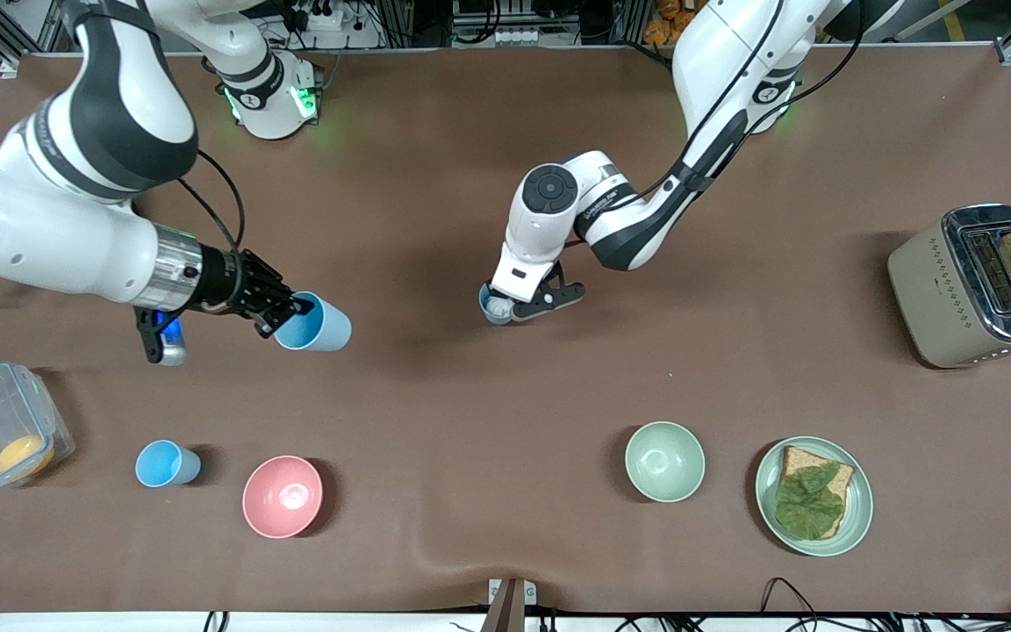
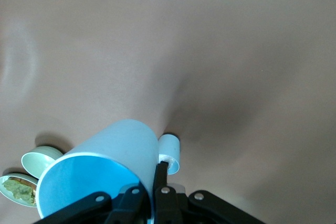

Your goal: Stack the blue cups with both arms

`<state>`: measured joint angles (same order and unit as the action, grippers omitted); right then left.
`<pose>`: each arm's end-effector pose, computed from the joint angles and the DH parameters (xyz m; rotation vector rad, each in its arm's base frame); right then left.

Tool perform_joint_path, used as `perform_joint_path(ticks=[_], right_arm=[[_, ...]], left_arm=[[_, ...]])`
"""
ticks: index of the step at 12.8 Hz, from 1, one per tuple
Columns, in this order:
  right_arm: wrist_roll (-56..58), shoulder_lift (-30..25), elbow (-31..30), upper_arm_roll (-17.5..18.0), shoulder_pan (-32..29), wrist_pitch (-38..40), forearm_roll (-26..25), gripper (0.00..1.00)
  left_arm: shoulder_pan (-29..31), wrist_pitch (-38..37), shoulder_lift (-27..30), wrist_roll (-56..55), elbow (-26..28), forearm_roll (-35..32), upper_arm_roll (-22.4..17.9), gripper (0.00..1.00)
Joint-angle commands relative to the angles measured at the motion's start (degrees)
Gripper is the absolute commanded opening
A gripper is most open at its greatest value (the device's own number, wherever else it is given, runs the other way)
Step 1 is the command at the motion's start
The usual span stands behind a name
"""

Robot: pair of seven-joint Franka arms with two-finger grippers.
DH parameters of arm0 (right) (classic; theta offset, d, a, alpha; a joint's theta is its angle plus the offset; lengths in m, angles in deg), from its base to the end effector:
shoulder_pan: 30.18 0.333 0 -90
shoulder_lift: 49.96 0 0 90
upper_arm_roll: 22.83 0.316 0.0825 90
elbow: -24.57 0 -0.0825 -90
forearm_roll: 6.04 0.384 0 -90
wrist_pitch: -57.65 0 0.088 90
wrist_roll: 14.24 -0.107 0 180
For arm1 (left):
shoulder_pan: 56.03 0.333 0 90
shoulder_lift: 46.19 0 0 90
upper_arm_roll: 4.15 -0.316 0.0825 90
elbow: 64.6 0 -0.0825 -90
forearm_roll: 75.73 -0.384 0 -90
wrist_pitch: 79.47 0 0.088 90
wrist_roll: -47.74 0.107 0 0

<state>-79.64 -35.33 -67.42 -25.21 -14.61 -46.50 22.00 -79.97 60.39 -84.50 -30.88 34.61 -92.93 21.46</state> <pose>0.6110 0.1854 0.4854 -2.4067 1.3815 0.4581 0.4653 -0.4952 0.2361 2.9496 0.5798 -0.0027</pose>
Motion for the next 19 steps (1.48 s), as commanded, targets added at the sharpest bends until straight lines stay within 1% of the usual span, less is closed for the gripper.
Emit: perform_joint_path(ticks=[1, 2, 3, 4, 5, 7, 9, 11, 12, 13, 15, 16, 17, 18, 19], right_arm=[[-1.58, -0.92, -2.31, 0.01, 0.95, -3.07, 1.31, 0.0], [-1.93, -1.1, -3.1, 0.01, 1.47, -4.12, 1.31, 0.0], [-2.8, -0.92, -3.2, -0.08, 2.52, -4.66, 1.31, 0.0], [-3.07, -0.92, -3.98, -0.08, 3.06, -5.27, 1.22, 0.0], [-2.99, -1.36, -5.29, -0.08, 3.32, -6.5, 1.22, 0.0], [-2.99, -1.8, -6.45, -0.08, 3.67, -7.21, 1.13, 0.0], [-2.99, -1.89, -6.63, -0.08, 3.94, -7.3, 0.87, 0.0], [-3.07, -1.45, -6.97, -0.08, 6.3, -9.04, 0.35, 0.0], [-3.16, -1.36, -8.28, -0.16, 8.31, -11.75, 0.26, 0.0], [-3.34, -1.01, -8.82, -0.17, 9.99, -13.78, -0.53, 0.0], [-3.69, 0.3, -8.65, -0.08, 13.59, -14.07, -4.82, 0.0], [-5.43, 1.09, -8.65, -0.16, 15.7, -14.24, -5.89, 0.0], [-8.14, 2.49, -8.65, -0.25, 18.15, -15.11, -7.99, 0.0], [-12.09, 3.81, -8.65, -0.17, 20.35, -16.77, -11.31, 0.0], [-15.69, 5.22, -8.47, -0.08, 21.94, -18.71, -12.91, 0.0]], left_arm=[[-1.29, 0.32, -1.24, -2.5, -1.82, -2.74, -0.65, 0.0], [-1.2, 0.32, -1.24, -2.76, -1.83, -2.83, -0.65, 0.0], [-1.2, 0.32, -1.24, -2.76, -1.83, -2.84, -0.65, 0.24], [-1.11, 0.32, -0.98, -2.85, -1.83, -2.84, -0.65, 0.96], [-0.59, 0.24, -0.28, -2.85, -1.83, -2.92, -0.74, 1.0], [0.81, -0.64, 3.31, -3.29, -1.65, -3.01, -0.74, 1.0], [1.43, -3.52, 8.4, -7.58, -1.48, -3.01, -0.82, 1.0], [4.76, -7.48, 13.85, -7.42, -1.56, -3.19, -0.82, 1.0], [7.56, -8.28, 16.22, -6.64, -1.56, -3.27, -0.65, 1.0], [10.28, -9.42, 18.16, -3.85, -1.48, -3.01, -0.3, 1.0], [14.34, -13.8, 21.16, 9.21, -1.56, -0.74, -0.03, 1.0], [16.44, -15.22, 22.74, 14.41, -1.56, 1.54, -0.03, 1.0], [19.34, -16.01, 24.49, 19.86, -1.39, 3.65, -0.03, 1.0], [21.71, -18.55, 25.82, 25.66, -1.65, 5.58, -0.03, 1.0], [23.83, -20.66, 27.31, 31.46, -1.74, 7.78, -0.12, 1.0]])
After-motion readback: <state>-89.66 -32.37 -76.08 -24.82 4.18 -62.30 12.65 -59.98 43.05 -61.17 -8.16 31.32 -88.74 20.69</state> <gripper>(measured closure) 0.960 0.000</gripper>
